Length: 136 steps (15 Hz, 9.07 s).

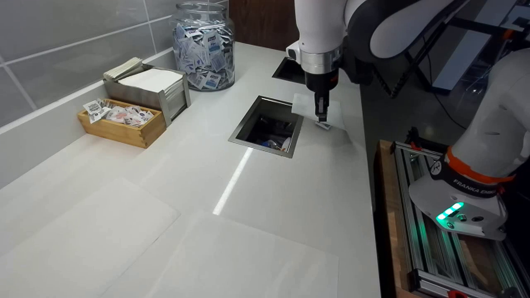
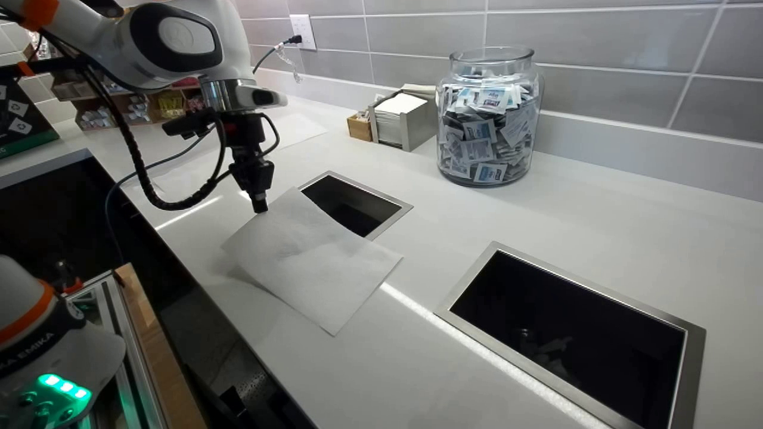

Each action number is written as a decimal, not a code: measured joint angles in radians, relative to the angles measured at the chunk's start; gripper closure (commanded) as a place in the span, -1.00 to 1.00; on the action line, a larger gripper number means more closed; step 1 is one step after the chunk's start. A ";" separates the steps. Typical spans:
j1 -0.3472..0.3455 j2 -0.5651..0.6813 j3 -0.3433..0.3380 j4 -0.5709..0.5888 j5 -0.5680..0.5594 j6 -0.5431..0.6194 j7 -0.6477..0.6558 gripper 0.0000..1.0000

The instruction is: Move the piece of tissue forward, pick up the white sachet and then throw it in the opening on the left

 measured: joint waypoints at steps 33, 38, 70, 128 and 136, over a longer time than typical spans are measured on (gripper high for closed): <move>-0.238 -0.282 -0.087 -0.068 -0.087 -0.001 0.208 1.00; -0.276 -0.282 -0.112 -0.031 -0.084 0.000 0.243 1.00; -0.283 0.126 -0.241 0.332 0.501 0.253 0.319 1.00; -0.275 0.444 -0.284 0.631 0.889 0.256 0.692 -0.09; -0.274 0.440 -0.285 0.639 0.879 0.288 0.673 -1.00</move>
